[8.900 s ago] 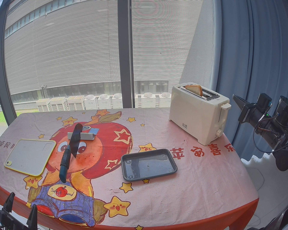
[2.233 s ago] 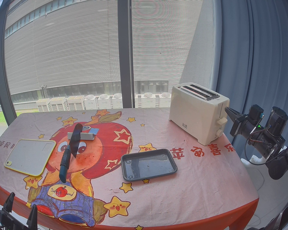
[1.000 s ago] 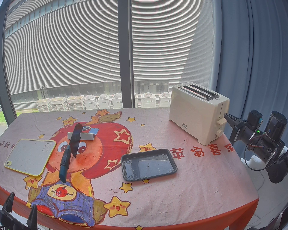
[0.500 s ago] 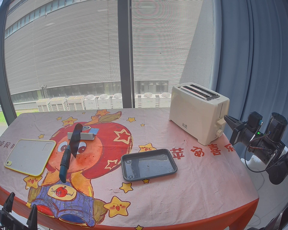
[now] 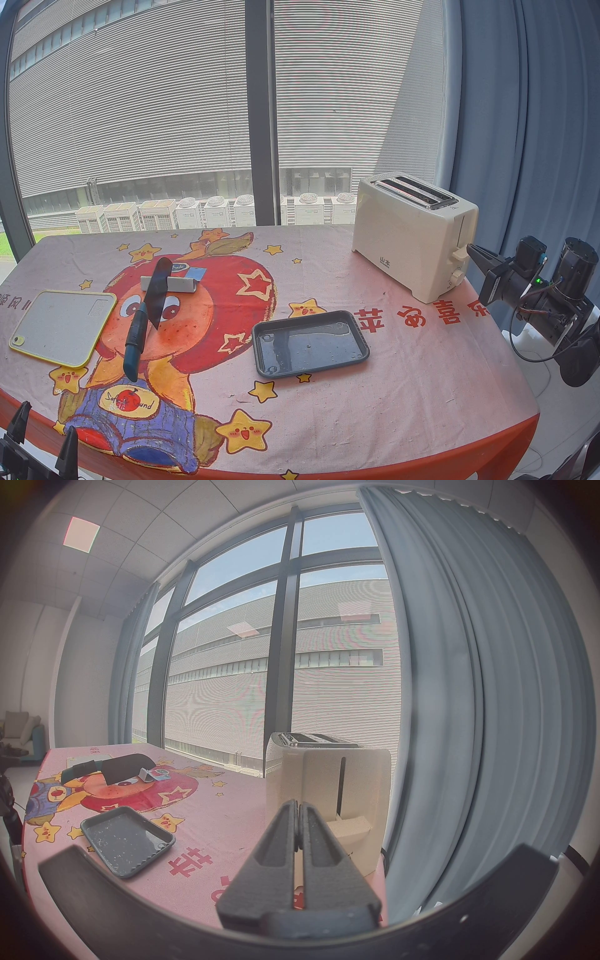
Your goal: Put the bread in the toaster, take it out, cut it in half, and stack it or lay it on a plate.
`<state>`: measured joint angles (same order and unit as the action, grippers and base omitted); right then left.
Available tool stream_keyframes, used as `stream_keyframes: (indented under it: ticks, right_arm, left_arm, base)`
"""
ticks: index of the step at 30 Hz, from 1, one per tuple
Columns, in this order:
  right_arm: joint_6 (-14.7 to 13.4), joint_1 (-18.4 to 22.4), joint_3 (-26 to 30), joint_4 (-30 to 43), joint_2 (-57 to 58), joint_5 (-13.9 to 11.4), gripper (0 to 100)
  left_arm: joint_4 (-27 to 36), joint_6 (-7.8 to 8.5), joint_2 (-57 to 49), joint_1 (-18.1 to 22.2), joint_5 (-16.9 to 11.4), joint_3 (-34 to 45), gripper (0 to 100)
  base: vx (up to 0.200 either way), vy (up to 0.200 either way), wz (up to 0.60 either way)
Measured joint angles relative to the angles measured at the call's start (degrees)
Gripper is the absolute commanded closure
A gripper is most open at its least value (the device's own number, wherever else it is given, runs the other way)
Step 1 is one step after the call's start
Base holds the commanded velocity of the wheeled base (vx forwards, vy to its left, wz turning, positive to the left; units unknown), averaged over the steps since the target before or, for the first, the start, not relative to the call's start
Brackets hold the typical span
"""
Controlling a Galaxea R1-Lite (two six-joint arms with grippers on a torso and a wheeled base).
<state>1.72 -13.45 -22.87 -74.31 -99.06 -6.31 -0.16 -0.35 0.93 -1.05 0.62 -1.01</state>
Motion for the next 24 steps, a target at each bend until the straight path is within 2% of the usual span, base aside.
stream_keyframes:
  ticks: [24]
  right_arm:
    - [1.04, -0.16, 2.17, 0.04, -0.33, -0.17, 100]
  left_arm:
    - [0.0, 0.0, 0.0, -0.02, -0.02, 0.0, 0]
  base:
    - [0.0, 0.0, 0.0]
